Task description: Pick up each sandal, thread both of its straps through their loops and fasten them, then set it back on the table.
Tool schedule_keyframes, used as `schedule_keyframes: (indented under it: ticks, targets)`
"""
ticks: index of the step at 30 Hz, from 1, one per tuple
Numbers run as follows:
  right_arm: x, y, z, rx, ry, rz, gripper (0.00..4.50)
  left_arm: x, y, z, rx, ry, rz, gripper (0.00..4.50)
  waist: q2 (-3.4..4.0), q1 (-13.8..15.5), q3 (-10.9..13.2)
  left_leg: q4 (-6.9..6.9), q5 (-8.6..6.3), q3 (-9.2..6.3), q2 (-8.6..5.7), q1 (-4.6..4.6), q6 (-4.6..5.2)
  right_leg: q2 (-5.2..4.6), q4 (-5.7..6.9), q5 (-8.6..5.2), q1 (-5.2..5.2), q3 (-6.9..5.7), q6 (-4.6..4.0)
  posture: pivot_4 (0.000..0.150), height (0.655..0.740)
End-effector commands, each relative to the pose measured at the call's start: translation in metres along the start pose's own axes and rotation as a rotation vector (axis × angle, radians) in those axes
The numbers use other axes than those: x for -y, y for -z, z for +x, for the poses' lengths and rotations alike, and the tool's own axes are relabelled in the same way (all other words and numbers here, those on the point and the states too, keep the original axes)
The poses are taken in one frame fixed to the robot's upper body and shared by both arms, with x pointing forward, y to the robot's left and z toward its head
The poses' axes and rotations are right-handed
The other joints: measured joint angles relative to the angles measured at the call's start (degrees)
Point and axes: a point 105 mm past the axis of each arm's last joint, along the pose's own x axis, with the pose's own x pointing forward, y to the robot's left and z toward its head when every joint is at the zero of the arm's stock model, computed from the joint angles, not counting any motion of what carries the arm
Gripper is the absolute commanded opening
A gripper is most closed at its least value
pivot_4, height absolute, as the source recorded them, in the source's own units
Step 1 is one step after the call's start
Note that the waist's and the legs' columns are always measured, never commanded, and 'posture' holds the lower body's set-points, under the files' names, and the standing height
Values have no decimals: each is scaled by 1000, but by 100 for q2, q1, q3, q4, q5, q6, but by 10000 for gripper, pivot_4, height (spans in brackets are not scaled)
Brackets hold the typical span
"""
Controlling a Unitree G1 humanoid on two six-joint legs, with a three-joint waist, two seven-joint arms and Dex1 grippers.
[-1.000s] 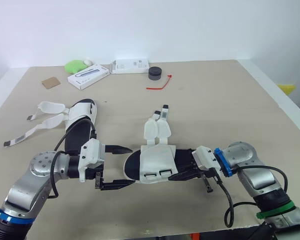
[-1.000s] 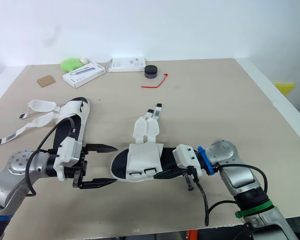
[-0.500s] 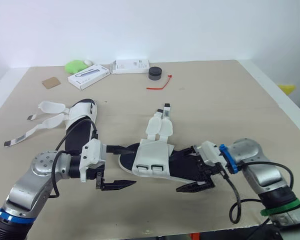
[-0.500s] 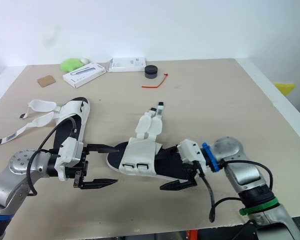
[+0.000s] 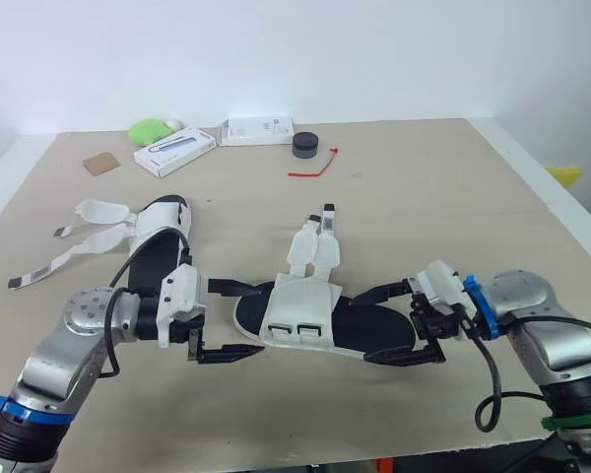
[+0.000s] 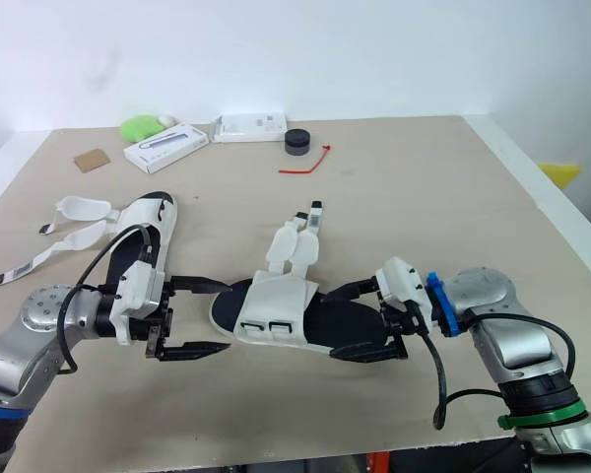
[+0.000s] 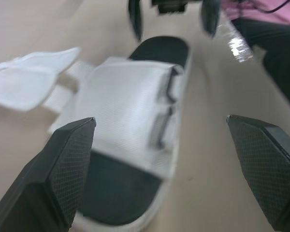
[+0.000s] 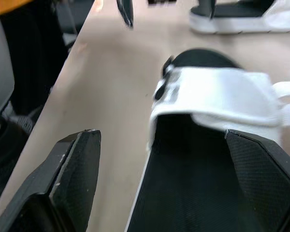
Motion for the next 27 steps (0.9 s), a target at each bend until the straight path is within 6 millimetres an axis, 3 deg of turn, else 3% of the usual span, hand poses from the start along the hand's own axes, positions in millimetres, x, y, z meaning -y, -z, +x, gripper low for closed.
schedule_keyframes:
  ticks: [1,8,9,12,17,22,24,25,26,27]
  targets:
    - [10,-27,-5,109,76,-53,36456,-9,-5,0,17,-34,45,45000,0,-5,0,0,0,0,1,0,0,0,0,0,0,1,0,1500,7400]
    - [17,-25,5,133,100,-57,2910,-12,-1,3,4,-13,66,45000,0,1,0,0,0,-1,1,-2,0,0,0,1,0,0,-1,1500,7400]
    - [18,-23,6,124,105,-70,919,-13,0,4,2,-9,66,45000,0,1,0,0,0,0,1,-2,0,-1,0,1,-1,1,0,1500,7400]
    - [22,-20,9,108,118,-85,919,-15,4,4,-13,-1,64,45000,0,0,0,1,0,0,-1,-1,0,-4,-1,2,-1,1,2,1500,7400]
    - [28,-18,9,105,144,-144,23502,-25,9,5,-35,-7,83,45000,0,0,0,3,0,1,-1,1,0,-3,-1,5,-1,0,1,1500,7400]
    - [28,-16,10,101,132,-138,23502,-31,11,9,-48,21,114,45000,0,2,0,3,0,0,-2,0,0,-4,-1,8,-2,1,-5,1500,7400]
    - [27,-15,10,94,121,-122,31368,-32,14,10,-57,40,107,45000,0,0,-1,3,0,1,-2,-1,0,-4,-1,18,-3,2,-19,1500,7400]
    - [25,-15,9,93,108,-98,38031,-32,16,11,-67,52,102,45000,0,0,-1,3,0,0,-2,-1,0,-4,-1,18,-4,2,-18,1500,7400]
    - [25,-16,9,95,108,-103,39598,-33,19,11,-77,62,95,45000,0,3,-1,3,0,0,-2,-1,0,-4,-1,18,-4,2,-19,1500,7400]
    - [23,-15,9,91,98,-91,44402,-35,21,11,-81,65,94,45000,0,3,-1,3,0,0,-3,-1,0,-4,0,18,-3,2,-18,1500,7400]
